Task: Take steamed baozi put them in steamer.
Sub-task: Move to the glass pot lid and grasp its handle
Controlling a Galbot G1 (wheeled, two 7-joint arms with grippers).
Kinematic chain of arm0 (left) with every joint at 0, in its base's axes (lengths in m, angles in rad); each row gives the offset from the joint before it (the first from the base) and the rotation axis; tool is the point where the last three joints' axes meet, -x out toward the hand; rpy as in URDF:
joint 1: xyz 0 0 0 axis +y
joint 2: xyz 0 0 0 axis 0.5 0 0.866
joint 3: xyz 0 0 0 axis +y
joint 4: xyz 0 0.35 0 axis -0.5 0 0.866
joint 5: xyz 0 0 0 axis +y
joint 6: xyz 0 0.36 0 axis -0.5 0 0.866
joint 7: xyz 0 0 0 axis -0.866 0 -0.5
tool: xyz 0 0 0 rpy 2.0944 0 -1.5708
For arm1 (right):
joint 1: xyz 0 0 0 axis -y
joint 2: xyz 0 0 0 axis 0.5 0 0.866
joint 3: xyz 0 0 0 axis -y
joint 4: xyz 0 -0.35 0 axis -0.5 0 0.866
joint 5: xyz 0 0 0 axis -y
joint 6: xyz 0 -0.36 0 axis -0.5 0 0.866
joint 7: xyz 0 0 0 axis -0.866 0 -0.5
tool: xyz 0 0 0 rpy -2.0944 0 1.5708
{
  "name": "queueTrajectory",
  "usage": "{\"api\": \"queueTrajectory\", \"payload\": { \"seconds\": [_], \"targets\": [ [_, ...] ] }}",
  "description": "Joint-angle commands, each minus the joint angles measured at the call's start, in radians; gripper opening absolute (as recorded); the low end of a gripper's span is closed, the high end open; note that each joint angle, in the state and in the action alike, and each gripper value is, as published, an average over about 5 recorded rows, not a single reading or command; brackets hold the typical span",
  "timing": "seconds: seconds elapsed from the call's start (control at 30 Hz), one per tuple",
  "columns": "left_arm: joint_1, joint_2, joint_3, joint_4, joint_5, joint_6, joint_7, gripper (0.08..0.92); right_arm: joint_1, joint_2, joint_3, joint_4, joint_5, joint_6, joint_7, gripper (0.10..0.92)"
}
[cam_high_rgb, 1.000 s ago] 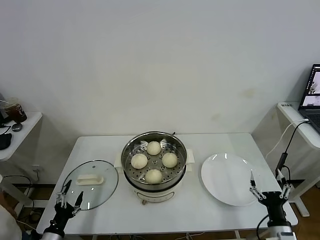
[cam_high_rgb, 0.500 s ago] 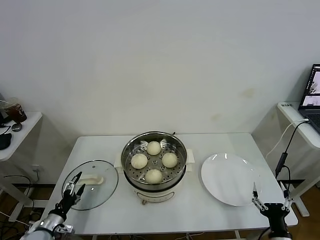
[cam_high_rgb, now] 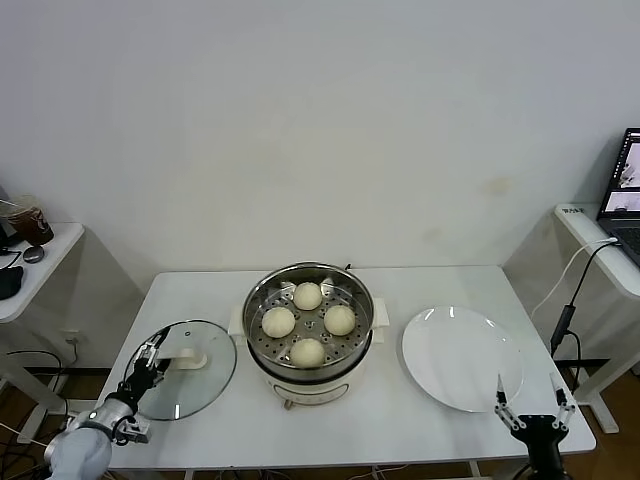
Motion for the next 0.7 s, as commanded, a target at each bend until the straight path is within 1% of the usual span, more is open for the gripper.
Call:
{"api": "queueTrajectory", "payload": {
  "seconds": [0.03,0.33,0.47,0.57,0.7],
  "targets": [
    [-0.081,0.003,0.018,0.087,0.015,-0.02,0.011,0.732,-0.004,0.011,-0.02,-0.008,-0.012,-0.003,-0.002,0.823],
    [-0.063,0.002,0.019,0.087,-0.088,-0.016,0.035,0.489,-0.005,0.016,-0.044,-0.014,-0.028,-0.006,-0.006,0.823],
    [-0.031,0.002,0.01,0.056,-0.116,-0.007,0.008,0.368,-0.005,0.015,-0.058,-0.021,-0.028,-0.004,-0.009,0.823],
    [0.018,0.006,-0.002,-0.023,-0.137,0.028,-0.018,0.281,-0.006,0.011,-0.076,-0.029,-0.021,-0.007,-0.019,0.823],
    [0.122,0.021,-0.022,-0.198,-0.189,0.11,-0.03,0.186,-0.006,0.0,-0.1,-0.028,0.006,-0.042,-0.04,0.823]
  ]
}}
